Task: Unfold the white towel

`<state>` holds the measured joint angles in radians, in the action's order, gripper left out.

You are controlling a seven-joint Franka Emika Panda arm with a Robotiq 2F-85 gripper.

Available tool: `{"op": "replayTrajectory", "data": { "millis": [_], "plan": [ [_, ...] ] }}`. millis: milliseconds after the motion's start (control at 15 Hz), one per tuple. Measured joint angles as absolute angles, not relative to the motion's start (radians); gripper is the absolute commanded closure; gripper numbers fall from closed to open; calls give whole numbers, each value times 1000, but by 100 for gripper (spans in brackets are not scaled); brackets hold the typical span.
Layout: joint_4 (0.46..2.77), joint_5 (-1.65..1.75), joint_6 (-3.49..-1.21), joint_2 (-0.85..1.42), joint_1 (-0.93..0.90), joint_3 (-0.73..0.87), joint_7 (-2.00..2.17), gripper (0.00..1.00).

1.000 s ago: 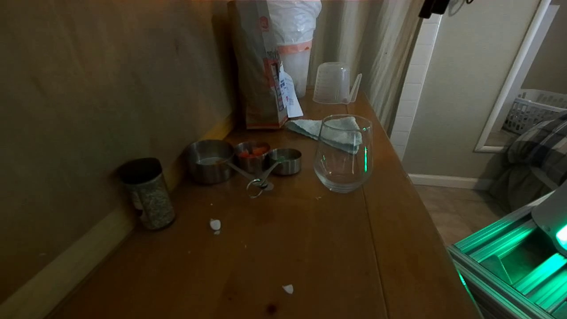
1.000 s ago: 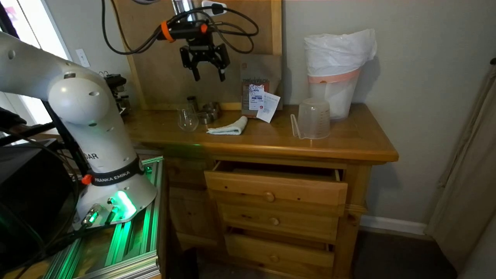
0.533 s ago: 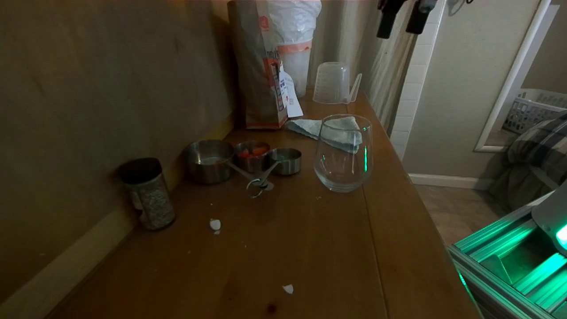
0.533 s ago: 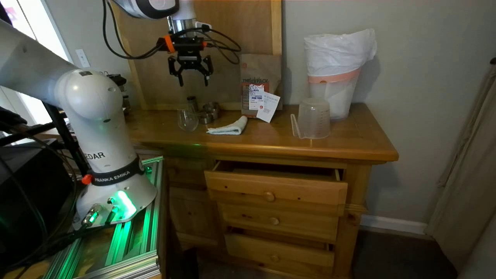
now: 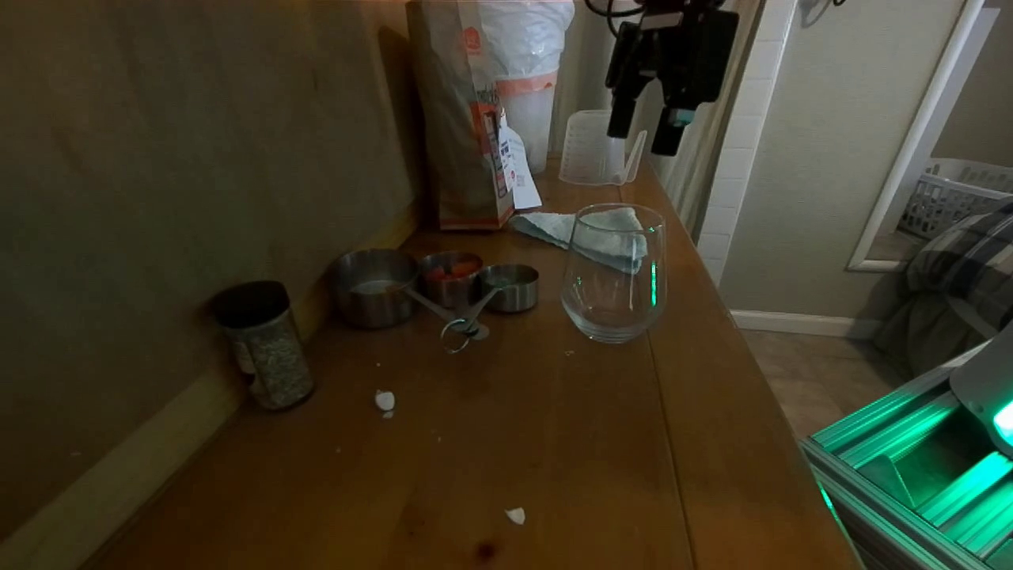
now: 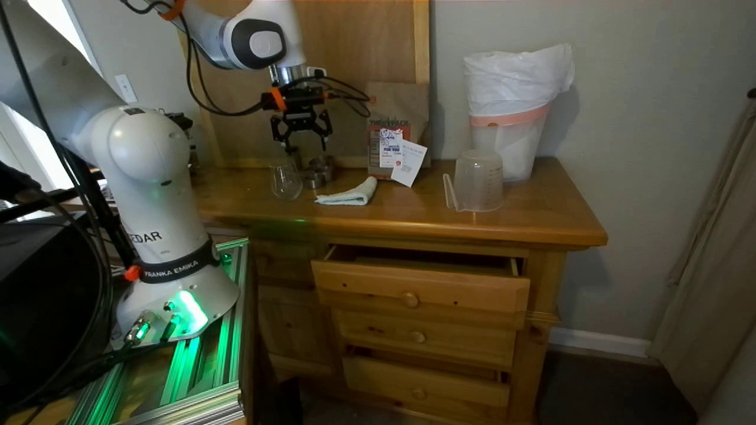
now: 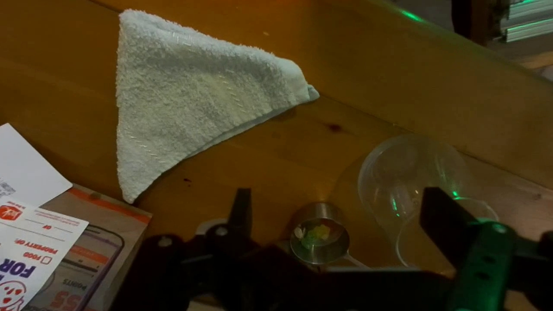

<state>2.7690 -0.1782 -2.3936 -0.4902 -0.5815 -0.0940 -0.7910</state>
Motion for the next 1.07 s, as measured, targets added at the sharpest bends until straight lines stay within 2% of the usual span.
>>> {"op": "replayTrajectory", "data": {
  "millis": [400,1067],
  "plan": [
    [2766,-163,-2408,-469,-569,-102,-792,0],
    [2767,-71,-2554,-351,-531,-131,-813,0]
  ]
}}
